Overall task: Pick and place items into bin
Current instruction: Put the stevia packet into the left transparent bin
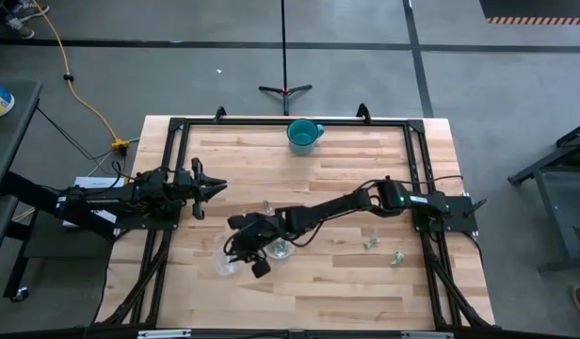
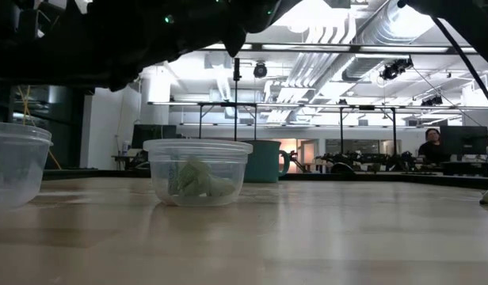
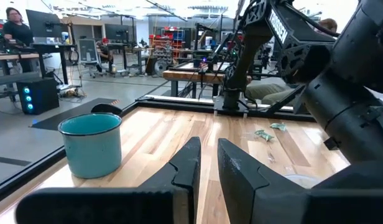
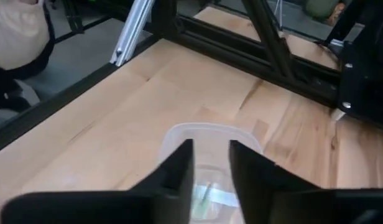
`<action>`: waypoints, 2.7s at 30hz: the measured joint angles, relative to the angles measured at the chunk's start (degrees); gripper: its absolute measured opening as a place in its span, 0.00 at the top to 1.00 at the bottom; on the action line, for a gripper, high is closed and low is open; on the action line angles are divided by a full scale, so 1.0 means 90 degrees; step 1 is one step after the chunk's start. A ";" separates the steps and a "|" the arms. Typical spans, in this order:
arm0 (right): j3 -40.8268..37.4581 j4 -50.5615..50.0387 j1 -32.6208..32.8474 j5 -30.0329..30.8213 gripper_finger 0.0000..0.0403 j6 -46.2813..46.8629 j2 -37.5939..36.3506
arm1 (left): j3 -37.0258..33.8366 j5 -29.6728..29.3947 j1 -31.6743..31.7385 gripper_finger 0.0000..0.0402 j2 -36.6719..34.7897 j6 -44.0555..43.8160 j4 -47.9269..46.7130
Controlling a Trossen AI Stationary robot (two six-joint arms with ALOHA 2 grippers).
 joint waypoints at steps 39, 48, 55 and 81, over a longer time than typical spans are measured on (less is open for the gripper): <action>-0.2810 -0.2314 0.1261 0.4228 0.75 0.1996 -0.2401 | -0.0001 0.0001 -0.0001 0.77 0.0002 -0.0004 -0.0049; -0.6496 0.0178 0.1479 0.4985 0.79 0.2793 -0.5149 | -0.0001 0.0001 0.0000 0.77 -0.0001 -0.0005 -0.0034; -0.8025 0.0380 0.1593 0.3750 0.78 0.4965 -0.6416 | 0.0000 0.0001 0.0000 0.77 0.0002 -0.0005 -0.0030; -0.7572 0.0256 0.2639 0.4537 0.44 0.3948 -0.6250 | 0.0000 0.0001 -0.0002 0.77 0.0000 -0.0005 0.0000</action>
